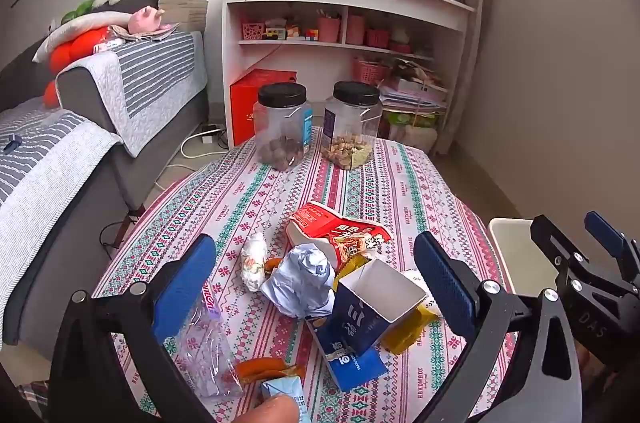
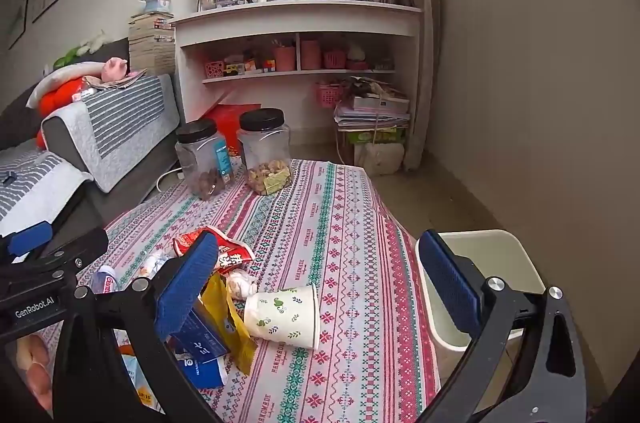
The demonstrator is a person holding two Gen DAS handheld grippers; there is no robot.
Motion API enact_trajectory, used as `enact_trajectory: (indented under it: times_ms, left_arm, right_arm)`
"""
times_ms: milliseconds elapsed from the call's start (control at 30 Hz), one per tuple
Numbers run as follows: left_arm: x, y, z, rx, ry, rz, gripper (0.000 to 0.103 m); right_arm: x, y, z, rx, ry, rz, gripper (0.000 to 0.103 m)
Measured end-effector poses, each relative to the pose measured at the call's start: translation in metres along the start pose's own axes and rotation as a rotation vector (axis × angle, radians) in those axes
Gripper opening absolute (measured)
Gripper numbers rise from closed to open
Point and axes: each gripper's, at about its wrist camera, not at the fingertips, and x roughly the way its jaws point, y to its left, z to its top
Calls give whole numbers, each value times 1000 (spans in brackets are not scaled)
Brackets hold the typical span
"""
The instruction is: Collect trash
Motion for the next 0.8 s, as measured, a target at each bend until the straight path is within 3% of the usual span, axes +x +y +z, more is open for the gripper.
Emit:
enact_trajectory:
  times_ms: [800]
  left_arm:
    - [1,0,2,2,6,-1,96]
  right_arm:
    - [1,0,-3,1,3,8,96]
